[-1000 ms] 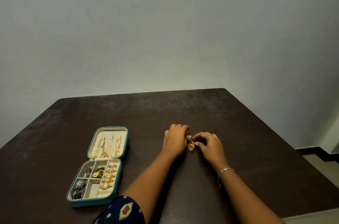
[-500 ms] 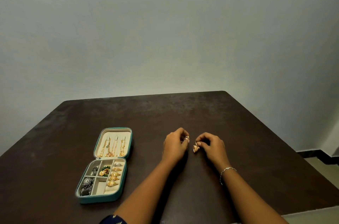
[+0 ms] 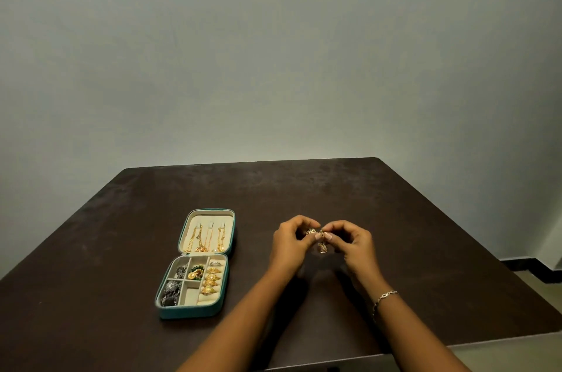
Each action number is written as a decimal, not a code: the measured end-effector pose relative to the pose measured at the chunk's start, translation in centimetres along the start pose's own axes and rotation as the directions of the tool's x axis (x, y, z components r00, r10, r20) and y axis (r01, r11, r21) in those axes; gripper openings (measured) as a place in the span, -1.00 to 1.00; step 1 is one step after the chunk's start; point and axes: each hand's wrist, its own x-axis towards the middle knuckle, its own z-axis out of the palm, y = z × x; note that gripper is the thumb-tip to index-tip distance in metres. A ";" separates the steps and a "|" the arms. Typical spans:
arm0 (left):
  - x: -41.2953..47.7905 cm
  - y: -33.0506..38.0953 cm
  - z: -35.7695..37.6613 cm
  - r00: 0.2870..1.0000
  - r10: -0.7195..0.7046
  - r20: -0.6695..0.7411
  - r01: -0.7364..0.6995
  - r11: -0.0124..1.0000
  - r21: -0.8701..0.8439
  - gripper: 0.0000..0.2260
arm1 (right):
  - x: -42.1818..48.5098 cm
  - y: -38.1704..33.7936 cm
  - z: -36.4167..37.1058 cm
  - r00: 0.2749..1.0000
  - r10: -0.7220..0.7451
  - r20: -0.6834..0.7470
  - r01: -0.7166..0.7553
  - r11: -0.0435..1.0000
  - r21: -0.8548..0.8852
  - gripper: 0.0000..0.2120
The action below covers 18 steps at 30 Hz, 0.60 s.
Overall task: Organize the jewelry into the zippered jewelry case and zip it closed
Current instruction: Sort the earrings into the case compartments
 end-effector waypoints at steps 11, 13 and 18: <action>-2.6 0.9 -5.4 0.995 0.090 -0.035 -0.089 0.996 0.009 -0.87 | -3.0 -3.4 4.4 0.978 0.143 0.154 -0.171 0.967 0.187 -0.92; -3.1 0.8 -6.3 0.993 0.113 -0.044 -0.112 0.993 0.034 -0.86 | -3.3 -3.8 5.3 0.969 0.186 0.161 -0.220 0.950 0.223 -0.92; -4.3 0.0 -9.0 0.985 0.143 -0.095 -0.136 0.988 0.073 -0.90 | -3.6 -4.5 8.0 0.936 0.272 0.226 -0.320 0.923 0.216 -0.89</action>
